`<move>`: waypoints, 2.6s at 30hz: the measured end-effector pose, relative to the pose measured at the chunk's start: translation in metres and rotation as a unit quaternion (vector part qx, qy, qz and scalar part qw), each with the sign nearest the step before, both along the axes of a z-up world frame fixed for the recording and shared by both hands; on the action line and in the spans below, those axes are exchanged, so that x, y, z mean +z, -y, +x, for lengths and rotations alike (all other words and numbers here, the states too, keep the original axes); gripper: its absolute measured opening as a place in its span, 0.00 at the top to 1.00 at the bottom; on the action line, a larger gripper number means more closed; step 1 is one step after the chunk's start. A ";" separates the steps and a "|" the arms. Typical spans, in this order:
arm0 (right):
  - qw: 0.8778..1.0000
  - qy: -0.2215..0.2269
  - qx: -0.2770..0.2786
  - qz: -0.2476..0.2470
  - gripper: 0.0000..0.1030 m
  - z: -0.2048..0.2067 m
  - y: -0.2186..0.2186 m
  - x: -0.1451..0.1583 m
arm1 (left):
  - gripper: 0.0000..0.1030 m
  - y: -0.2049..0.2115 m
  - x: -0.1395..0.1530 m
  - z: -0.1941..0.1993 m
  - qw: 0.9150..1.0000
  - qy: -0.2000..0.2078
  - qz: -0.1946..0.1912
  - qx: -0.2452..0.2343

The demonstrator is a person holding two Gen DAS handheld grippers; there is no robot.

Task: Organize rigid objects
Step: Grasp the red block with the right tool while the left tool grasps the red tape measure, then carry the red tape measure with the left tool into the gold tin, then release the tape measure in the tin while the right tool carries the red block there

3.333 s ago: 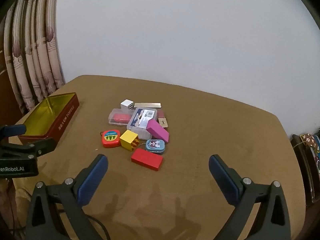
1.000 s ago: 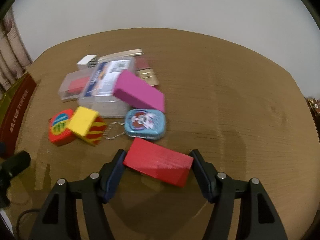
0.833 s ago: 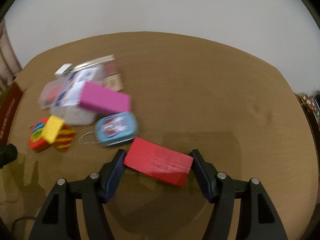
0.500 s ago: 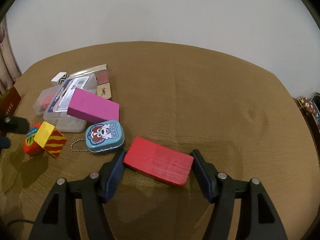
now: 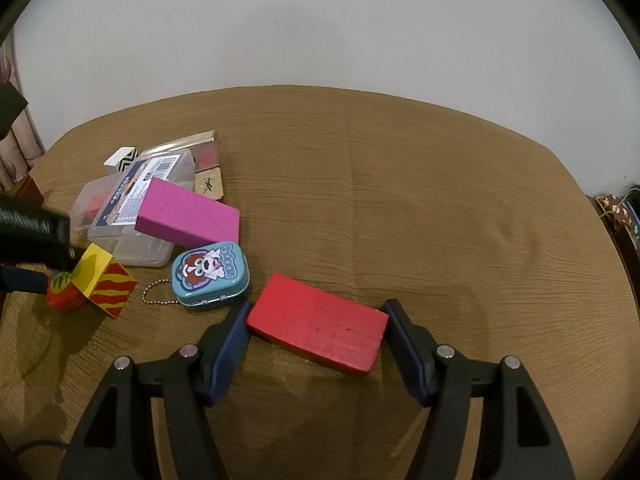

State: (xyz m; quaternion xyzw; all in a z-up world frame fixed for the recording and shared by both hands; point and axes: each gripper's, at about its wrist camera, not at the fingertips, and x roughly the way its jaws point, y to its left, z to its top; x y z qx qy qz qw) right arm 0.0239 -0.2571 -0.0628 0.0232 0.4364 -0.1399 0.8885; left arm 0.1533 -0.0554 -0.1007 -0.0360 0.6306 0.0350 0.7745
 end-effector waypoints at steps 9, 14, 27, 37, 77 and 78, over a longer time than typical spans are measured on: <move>1.000 0.000 0.001 0.000 0.33 0.000 -0.001 -0.001 | 0.59 -0.006 0.006 -0.010 0.999 0.011 -0.026 -0.039; 1.000 0.000 0.000 -0.001 0.33 -0.001 -0.003 -0.001 | 0.59 -0.020 0.023 -0.011 0.998 0.031 -0.028 -0.053; 1.000 0.001 0.000 -0.001 0.33 -0.001 -0.003 -0.001 | 0.58 -0.148 0.109 -0.024 0.993 0.113 0.030 -0.035; 1.000 0.001 0.000 -0.001 0.33 -0.002 -0.003 -0.003 | 0.58 -0.250 0.035 -0.020 0.997 0.035 0.062 0.030; 0.996 0.043 0.081 -0.006 0.35 -0.008 -0.082 0.066 | 0.23 -0.281 0.101 -0.121 0.968 0.207 0.094 0.105; 0.994 0.043 0.099 -0.007 0.35 -0.005 -0.097 0.069 | 0.23 -0.289 0.104 -0.123 0.966 0.210 0.095 0.118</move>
